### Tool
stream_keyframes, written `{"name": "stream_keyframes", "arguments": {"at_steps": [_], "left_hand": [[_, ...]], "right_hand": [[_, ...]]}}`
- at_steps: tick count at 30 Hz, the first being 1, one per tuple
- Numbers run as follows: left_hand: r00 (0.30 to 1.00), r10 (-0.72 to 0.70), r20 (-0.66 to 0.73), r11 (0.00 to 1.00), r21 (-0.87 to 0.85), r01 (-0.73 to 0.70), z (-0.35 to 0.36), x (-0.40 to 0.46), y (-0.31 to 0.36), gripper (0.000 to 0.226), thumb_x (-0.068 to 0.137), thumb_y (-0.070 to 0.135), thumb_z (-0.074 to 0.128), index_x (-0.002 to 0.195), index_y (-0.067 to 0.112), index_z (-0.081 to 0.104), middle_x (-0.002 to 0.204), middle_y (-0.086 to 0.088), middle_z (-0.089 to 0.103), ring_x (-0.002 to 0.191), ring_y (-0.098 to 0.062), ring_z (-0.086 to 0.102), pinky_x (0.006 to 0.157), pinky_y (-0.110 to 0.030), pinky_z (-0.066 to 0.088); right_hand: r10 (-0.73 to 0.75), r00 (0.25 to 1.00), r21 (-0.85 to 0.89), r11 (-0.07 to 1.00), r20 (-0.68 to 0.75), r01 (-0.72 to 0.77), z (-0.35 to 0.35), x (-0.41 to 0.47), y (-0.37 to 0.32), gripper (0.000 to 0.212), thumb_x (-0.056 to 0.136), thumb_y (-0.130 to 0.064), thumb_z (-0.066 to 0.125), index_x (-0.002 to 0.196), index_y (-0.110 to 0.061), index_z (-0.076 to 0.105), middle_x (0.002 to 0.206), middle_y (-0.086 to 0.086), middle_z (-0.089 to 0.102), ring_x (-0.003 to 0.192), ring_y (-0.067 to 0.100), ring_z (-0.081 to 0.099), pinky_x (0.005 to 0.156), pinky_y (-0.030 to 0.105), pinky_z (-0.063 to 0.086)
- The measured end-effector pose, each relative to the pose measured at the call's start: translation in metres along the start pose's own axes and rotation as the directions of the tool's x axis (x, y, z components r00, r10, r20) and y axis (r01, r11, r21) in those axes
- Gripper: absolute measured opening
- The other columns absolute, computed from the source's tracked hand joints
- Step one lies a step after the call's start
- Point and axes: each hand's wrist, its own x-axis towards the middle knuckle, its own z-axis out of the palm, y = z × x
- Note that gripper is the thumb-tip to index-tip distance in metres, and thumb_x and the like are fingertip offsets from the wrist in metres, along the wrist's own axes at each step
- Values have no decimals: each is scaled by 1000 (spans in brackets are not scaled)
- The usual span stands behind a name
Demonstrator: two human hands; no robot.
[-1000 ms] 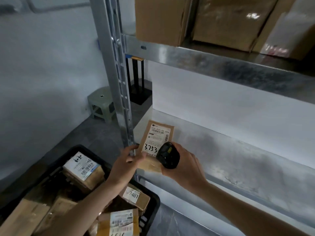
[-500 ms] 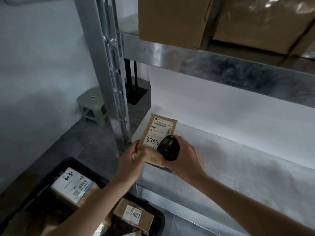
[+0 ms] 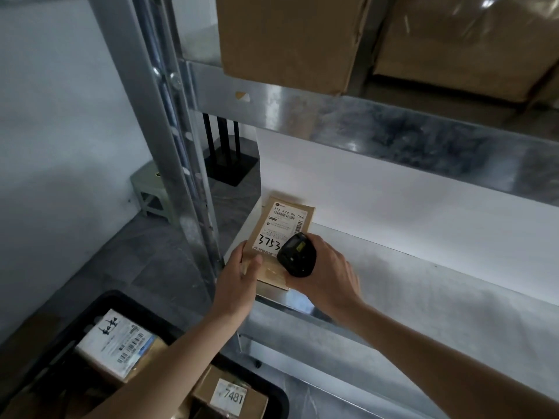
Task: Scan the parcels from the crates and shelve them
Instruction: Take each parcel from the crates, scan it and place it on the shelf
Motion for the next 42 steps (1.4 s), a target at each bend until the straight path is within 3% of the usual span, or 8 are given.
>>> {"name": "stream_keyframes", "arguments": {"at_steps": [5,9,12,18,25,33,39,42], "left_hand": [[999,-29,-27,1000,8,29,2,0,6,34,104,33,49,137,26,52,130,14,62,119,-5,57,98,-25,43],[999,-51,-2,998,30,51,-4,-7,7,44,104,41,47,145,25,46,144,9,55,134,-12,50,111,-36,41],[999,-37,20,999,28,36,-9,-22,10,45,103,41,49,145,26,44,141,16,50,137,-12,46,110,-31,37],[1000,-18,-25,993,118,21,-21,-62,13,62,100,46,53,155,23,34,158,2,41,144,-18,40,119,-46,35],[986,-100,-130,992,66,109,-55,-139,4,49,96,42,63,139,20,55,138,5,59,126,-13,55,105,-30,43],[902,-178,-393,969,91,231,-113,-242,-46,32,94,41,66,118,20,67,109,10,69,99,-2,62,79,-15,45],[794,-331,-510,922,2,386,-153,-303,-95,24,94,44,66,111,29,67,100,14,68,96,-5,64,70,-18,44],[805,-379,-458,905,-1,425,-151,-321,-120,35,94,47,64,122,27,66,107,12,68,98,-3,62,74,-19,45]], "right_hand": [[-10,1000,-30,999,20,11,-5,1,0,77,71,-48,83,139,-38,48,120,-12,68,100,15,64,79,33,56],[-22,1000,-35,999,21,22,-10,-11,5,79,71,-44,84,141,-40,46,122,-13,68,101,15,63,78,31,56],[-30,999,-48,998,28,31,-16,-26,10,80,71,-45,85,140,-38,45,121,-13,68,94,12,60,73,24,52],[-41,998,-67,997,53,45,-27,-64,18,75,70,-51,88,133,-32,52,115,-12,66,93,8,55,72,19,43],[-140,977,-55,987,159,151,-17,-120,4,63,68,-51,87,121,-37,56,100,-18,61,91,8,62,69,22,42],[-223,912,-57,965,345,258,25,-187,-21,63,69,-56,86,121,-33,59,112,-16,65,105,11,63,79,30,48],[-267,857,-52,945,441,322,67,-220,-47,66,69,-58,85,124,-33,56,115,-14,65,106,14,64,77,31,47],[-258,869,-79,945,421,319,83,-229,-49,67,66,-63,84,121,-35,57,109,-13,67,102,15,66,76,32,52]]}}
